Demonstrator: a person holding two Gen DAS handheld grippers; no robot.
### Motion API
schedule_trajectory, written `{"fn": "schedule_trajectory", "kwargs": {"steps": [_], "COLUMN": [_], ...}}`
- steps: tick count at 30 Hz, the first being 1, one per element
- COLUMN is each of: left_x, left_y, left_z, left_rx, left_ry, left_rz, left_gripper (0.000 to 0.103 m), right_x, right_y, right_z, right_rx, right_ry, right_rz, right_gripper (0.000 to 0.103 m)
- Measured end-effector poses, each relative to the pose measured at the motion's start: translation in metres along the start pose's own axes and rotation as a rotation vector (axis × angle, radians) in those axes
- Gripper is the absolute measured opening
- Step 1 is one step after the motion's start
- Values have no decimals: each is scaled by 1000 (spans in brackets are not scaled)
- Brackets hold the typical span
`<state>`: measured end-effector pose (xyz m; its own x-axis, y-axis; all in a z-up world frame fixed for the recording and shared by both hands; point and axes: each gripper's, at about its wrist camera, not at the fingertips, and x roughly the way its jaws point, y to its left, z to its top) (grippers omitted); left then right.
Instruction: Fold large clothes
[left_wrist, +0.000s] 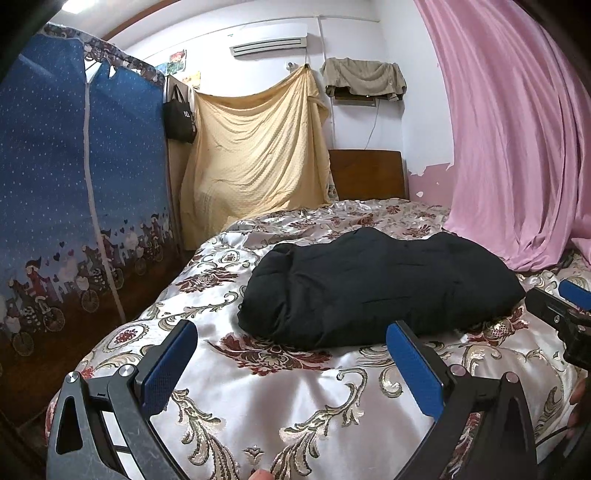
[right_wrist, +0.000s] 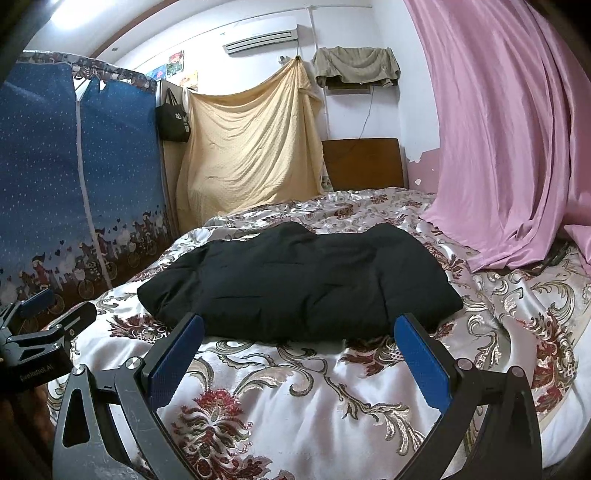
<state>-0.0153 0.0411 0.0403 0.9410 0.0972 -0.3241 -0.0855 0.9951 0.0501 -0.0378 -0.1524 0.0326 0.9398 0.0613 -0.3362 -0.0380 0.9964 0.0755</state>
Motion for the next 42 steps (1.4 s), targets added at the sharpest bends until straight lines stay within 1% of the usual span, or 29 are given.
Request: {"fn": "schedule_trajectory", "kwargs": {"steps": [42], "left_x": [0], "left_y": [-3], "left_z": [1], "left_rx": [-5], "left_ry": [-4], "left_rz": [-6], "left_gripper": [103], "right_x": [-3], "right_y": [4], "right_z": [-1], "right_rx": [4], "right_ry": [0], "right_rz": [4], "right_gripper": [102]}}
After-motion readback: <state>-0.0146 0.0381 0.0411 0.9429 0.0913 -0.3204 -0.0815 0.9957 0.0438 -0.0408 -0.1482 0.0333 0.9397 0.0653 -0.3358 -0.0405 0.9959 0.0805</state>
